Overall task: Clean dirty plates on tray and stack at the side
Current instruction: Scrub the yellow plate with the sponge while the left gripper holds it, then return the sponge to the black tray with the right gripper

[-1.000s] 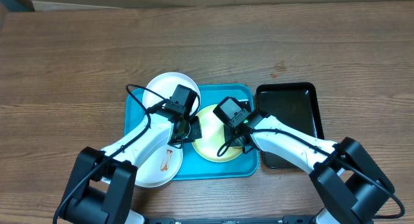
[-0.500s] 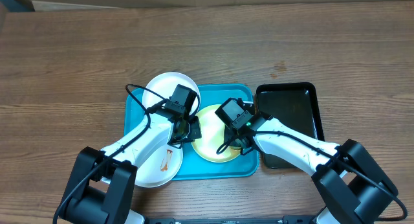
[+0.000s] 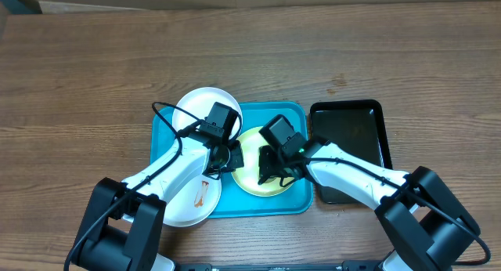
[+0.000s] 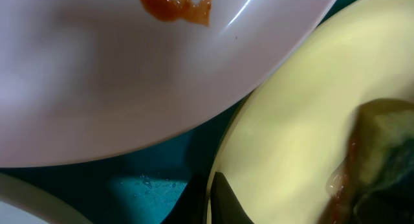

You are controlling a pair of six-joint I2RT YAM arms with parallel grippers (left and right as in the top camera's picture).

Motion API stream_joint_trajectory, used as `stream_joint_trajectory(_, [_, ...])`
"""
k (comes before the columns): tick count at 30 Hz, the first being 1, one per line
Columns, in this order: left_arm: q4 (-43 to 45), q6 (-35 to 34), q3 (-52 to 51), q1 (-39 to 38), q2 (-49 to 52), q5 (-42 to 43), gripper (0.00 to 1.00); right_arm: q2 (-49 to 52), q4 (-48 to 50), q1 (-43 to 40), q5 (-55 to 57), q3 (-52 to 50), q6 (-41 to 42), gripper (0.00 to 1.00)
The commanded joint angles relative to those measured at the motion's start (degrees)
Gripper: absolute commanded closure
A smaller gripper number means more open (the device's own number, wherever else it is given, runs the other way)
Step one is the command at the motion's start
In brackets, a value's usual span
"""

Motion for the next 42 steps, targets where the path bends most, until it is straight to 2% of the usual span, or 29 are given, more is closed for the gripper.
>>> stream_joint_trajectory(1, [0.0, -1.3, -0.7, -0.2, 0.6, -0.6, 0.96, -0.5, 0.7, -4.4, -11.9, 2.1, -4.7, 0.96])
stream_joint_trajectory(9, [0.0, -1.1, -0.7, -0.2, 0.6, -0.6, 0.96, -9.1, 0.2, -18.4, -34.3, 4.6, -14.5, 0.96])
stream_joint_trajectory(14, [0.0, -1.1, -0.7, -0.2, 0.6, -0.5, 0.96, -15.1, -6.7, -26.3, -36.5, 4.6, -18.6, 0.96])
stream_joint_trajectory(18, [-0.2, -0.7, -0.7, -0.2, 0.6, -0.5, 0.96, -17.1, -16.0, -31.4, -31.5, 4.6, -22.3, 0.96])
stream_joint_trajectory(24, [-1.0, 2.3, 0.0, -0.2, -0.1, -0.2, 0.96, -17.0, -30.3, -34.4, -7.0, 4.5, -23.6, 0.96])
stream_joint_trajectory(27, [-2.9, 3.2, 1.0, -0.2, -1.8, -0.6, 0.96, -17.0, -33.0, -34.4, 1.6, 4.0, -22.7, 0.96])
stream_joint_trajectory(31, [-4.9, 3.2, 2.4, -0.2, -5.7, -0.9, 0.96, -17.0, -32.5, -34.4, 5.6, 1.9, -20.0, 0.96])
stream_joint_trajectory(35, [-8.3, 3.3, 4.5, -0.2, -10.5, -5.7, 0.96, -17.0, -28.7, -34.4, 5.5, -2.1, -19.7, 0.96])
stream_joint_trajectory(42, [-10.1, 7.9, 5.5, -0.2, -17.5, -9.8, 0.96, -17.0, -23.3, -34.4, 5.5, -7.4, -19.7, 0.96])
